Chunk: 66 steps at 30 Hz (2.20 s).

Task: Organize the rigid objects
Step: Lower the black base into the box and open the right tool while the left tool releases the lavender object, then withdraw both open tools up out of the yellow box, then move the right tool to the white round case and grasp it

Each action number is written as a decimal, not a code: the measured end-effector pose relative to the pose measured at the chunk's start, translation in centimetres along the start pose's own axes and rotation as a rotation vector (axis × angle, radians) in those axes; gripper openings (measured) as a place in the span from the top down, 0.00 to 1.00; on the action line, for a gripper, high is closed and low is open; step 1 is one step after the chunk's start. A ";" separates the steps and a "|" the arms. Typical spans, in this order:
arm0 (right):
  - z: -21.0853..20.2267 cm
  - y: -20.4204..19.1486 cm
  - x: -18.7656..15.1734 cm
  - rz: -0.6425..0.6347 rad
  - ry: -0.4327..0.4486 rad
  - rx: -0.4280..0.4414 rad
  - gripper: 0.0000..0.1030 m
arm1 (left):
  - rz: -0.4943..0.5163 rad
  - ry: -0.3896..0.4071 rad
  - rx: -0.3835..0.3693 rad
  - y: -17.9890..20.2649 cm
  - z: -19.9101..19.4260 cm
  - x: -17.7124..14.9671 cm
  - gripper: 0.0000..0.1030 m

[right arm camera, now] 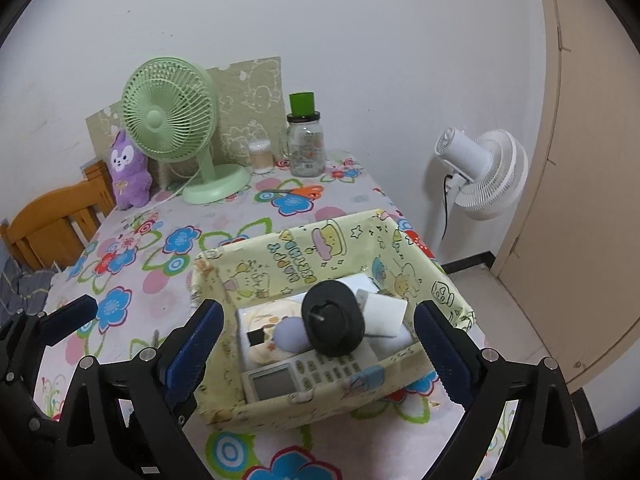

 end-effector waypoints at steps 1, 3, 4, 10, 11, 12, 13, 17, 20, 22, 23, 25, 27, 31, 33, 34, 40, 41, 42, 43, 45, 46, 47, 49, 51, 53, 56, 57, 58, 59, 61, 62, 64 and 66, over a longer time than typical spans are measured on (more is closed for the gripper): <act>-0.3 -0.2 -0.1 -0.003 0.002 0.000 0.05 | -0.001 0.002 0.001 -0.1 -0.2 -0.1 0.03; -0.8 -0.6 -0.4 -0.012 0.011 0.002 0.05 | -0.002 0.010 0.004 -0.4 -0.7 -0.5 0.03; -1.1 -0.8 -0.5 -0.018 0.017 0.004 0.05 | -0.003 0.015 0.007 -0.5 -1.0 -0.6 0.03; -2.4 -2.1 -1.3 -0.040 0.035 0.003 0.04 | -0.004 0.026 0.001 -1.3 -2.2 -1.7 0.02; -2.6 -2.2 -1.5 -0.041 0.035 0.004 0.04 | -0.005 0.026 -0.001 -1.5 -2.4 -1.9 0.02; -2.7 -2.5 -1.6 -0.043 0.035 0.004 0.04 | -0.007 0.027 -0.002 -1.6 -2.5 -2.0 0.01; -2.9 -2.6 -1.8 -0.046 0.036 0.005 0.04 | -0.007 0.030 -0.001 -1.8 -2.7 -2.2 0.01; -3.4 -3.4 -2.5 -0.048 0.037 0.014 0.04 | 0.001 0.034 0.006 -2.2 -3.3 -2.9 0.01; -3.7 -3.9 -2.9 -0.046 0.035 0.021 0.04 | -0.002 0.036 0.008 -2.6 -3.7 -3.4 0.00; -3.9 -4.3 -3.3 -0.050 0.038 0.021 0.04 | -0.002 0.036 0.010 -2.9 -3.9 -3.8 0.00; -4.0 -4.5 -3.4 -0.051 0.040 0.022 0.04 | -0.003 0.037 0.011 -3.0 -3.9 -3.9 0.00; -4.1 -4.8 -3.7 -0.049 0.040 0.028 0.03 | -0.005 0.040 0.016 -3.2 -4.1 -4.2 0.00; -4.1 -5.1 -4.0 -0.041 0.029 0.043 0.03 | -0.010 0.047 0.019 -3.6 -4.4 -4.6 0.00; -4.0 -5.9 -4.7 -0.039 0.017 0.052 0.03 | -0.024 0.042 0.027 -4.2 -4.6 -5.5 0.00; -4.1 -6.3 -5.0 -0.048 0.015 0.050 0.03 | -0.032 0.040 0.035 -4.5 -4.7 -5.9 0.00; -4.2 -6.5 -5.2 -0.052 0.014 0.055 0.02 | -0.034 0.042 0.034 -4.6 -4.7 -6.0 0.00; -4.3 -7.4 -6.3 -0.070 0.017 0.076 0.00 | -0.047 0.083 0.031 -5.2 -5.3 -7.5 0.00; -4.2 -7.6 -6.4 -0.074 0.015 0.079 0.00 | -0.046 0.088 0.030 -5.2 -5.4 -7.8 0.00; -4.2 -7.8 -6.7 -0.080 0.011 0.081 0.00 | -0.044 0.090 0.037 -5.3 -5.4 -8.1 0.00; -4.1 -8.0 -6.9 -0.085 0.008 0.081 0.00 | -0.043 0.091 0.046 -5.4 -5.5 -8.4 0.00; -3.9 -8.4 -7.4 -0.095 0.002 0.084 0.00 | -0.042 0.088 0.057 -5.6 -5.4 -8.9 0.00; -3.8 -8.5 -7.6 -0.099 0.000 0.086 0.00 | -0.043 0.084 0.062 -5.7 -5.3 -9.1 0.00; -3.7 -8.7 -7.9 -0.105 -0.005 0.089 0.00 | -0.047 0.075 0.070 -5.9 -5.2 -9.5 0.00; -3.5 -9.1 -8.4 -0.117 -0.008 0.088 0.00 | -0.052 0.059 0.085 -6.1 -4.8 -9.9 0.00; -3.2 -9.5 -8.8 -0.133 -0.007 0.084 0.00 | -0.053 0.044 0.094 -6.4 -4.5 -10.5 0.00; -3.0 -9.8 -9.2 -0.147 -0.007 0.081 0.00 | -0.051 0.028 0.095 -6.6 -4.0 -11.0 0.00; -2.6 -10.3 -9.8 -0.162 -0.011 0.084 0.00 | -0.034 0.017 0.093 -6.9 -3.5 -11.7 0.00; -2.5 -10.5 -10.0 -0.166 -0.014 0.084 0.00 | -0.032 0.016 0.091 -6.9 -3.4 -11.8 0.00; -2.3 -10.7 -10.1 -0.168 -0.016 0.083 0.00 | -0.035 0.013 0.083 -7.1 -3.2 -12.0 0.00; -2.1 -10.9 -10.2 -0.168 -0.017 0.083 0.00 | -0.041 0.009 0.073 -7.3 -3.0 -12.2 0.00; -1.9 -11.2 -10.4 -0.171 -0.016 0.079 0.00 | -0.057 -0.009 0.060 -7.7 -2.5 -12.4 0.00; -1.7 -11.3 -10.5 -0.173 -0.018 0.076 0.00 | -0.063 -0.014 0.058 -7.8 -2.3 -12.6 0.00; -1.3 -11.6 -10.7 -0.178 -0.029 0.076 0.00 | -0.071 -0.028 0.052 -8.1 -1.9 -12.9 0.01; -0.9 -11.8 -10.9 -0.178 -0.041 0.072 0.00 | -0.078 -0.045 0.042 -8.4 -1.4 -13.2 0.02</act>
Point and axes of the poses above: each gripper's, at about its wrist camera, not at the fingertips, and z roughly the way its jaws point, y to its right, x to its top, the point moved 3 cm from there along z, roughly the way its jaws point, and after that the axes turned 13 degrees about z, right-handed, at the moved point
